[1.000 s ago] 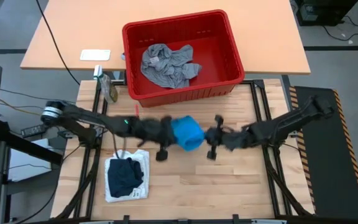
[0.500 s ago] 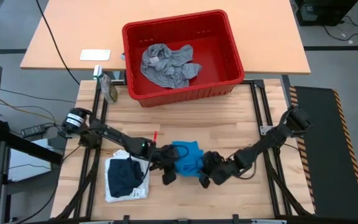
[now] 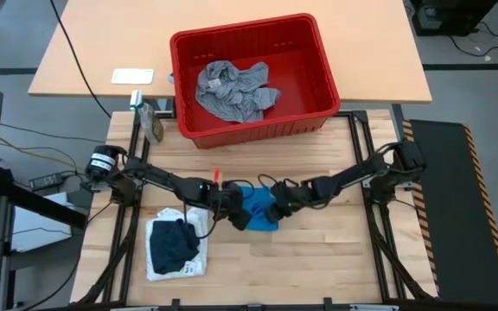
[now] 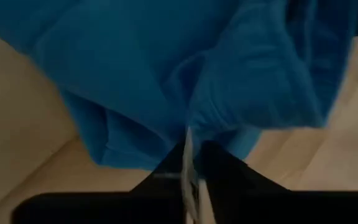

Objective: Fold laundry
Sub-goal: Fold the light blue shorts, then stack the light blue shorts on top of the blue shorts

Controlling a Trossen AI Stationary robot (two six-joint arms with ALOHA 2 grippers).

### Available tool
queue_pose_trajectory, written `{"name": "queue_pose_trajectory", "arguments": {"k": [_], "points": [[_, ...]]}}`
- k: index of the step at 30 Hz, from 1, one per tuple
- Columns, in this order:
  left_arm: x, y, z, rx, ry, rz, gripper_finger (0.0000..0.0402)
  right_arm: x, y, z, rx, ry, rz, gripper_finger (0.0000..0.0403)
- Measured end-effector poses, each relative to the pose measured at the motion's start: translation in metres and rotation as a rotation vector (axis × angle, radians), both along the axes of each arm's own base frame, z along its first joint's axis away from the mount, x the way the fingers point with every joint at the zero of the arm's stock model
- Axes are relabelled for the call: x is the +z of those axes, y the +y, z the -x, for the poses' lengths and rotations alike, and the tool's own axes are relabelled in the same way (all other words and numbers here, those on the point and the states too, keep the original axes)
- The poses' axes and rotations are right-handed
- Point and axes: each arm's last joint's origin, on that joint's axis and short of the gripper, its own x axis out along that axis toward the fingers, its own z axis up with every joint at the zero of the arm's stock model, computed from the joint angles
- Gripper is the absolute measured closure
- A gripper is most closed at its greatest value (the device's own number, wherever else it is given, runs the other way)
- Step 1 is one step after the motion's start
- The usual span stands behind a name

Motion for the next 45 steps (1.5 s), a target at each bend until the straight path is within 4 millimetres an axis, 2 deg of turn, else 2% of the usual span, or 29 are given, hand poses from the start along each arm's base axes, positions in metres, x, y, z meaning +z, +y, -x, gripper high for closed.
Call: {"name": "queue_pose_trajectory", "arguments": {"k": [3, 6, 11, 15, 19, 22, 25, 30, 37, 41, 45], "points": [[0.004, 0.001, 0.000, 0.015, -0.019, 0.013, 0.0316, -0.006, -0.016, 0.002, -0.017, -0.022, -0.074, 0.0374], [0.006, 0.001, 0.001, 0.029, -0.019, 0.025, 0.0275, -0.009, -0.028, 0.004, -0.013, -0.085, -0.121, 0.0352], [0.017, 0.001, 0.003, 0.085, -0.056, 0.059, 0.0209, -0.009, -0.039, 0.006, -0.003, -0.221, -0.150, 0.0272], [0.032, 0.005, 0.013, 0.222, -0.077, 0.014, 0.0165, -0.014, -0.044, 0.012, -0.022, -0.241, -0.141, 0.0198], [0.038, 0.009, 0.023, 0.291, -0.038, -0.033, 0.0135, -0.017, -0.046, 0.018, -0.051, -0.276, -0.112, 0.0136], [0.037, 0.014, 0.027, 0.299, -0.001, -0.052, 0.0121, -0.013, -0.047, 0.020, -0.052, -0.317, -0.072, 0.0107], [0.036, 0.018, 0.027, 0.317, 0.009, -0.051, 0.0113, -0.006, -0.047, 0.025, -0.052, -0.342, -0.006, 0.0096], [0.036, 0.029, 0.024, 0.356, 0.000, -0.043, 0.0102, -0.005, -0.048, 0.039, -0.095, -0.239, 0.136, 0.0099], [0.027, 0.040, 0.020, 0.311, 0.043, -0.025, 0.0099, -0.017, -0.043, 0.042, -0.020, -0.156, 0.160, 0.0101], [0.015, 0.040, 0.016, 0.275, 0.081, -0.037, 0.0099, -0.024, -0.043, 0.038, -0.003, -0.162, 0.157, 0.0102], [-0.005, 0.039, 0.003, 0.136, 0.090, -0.063, 0.0099, -0.030, -0.044, 0.036, -0.004, -0.161, 0.148, 0.0105]]}}
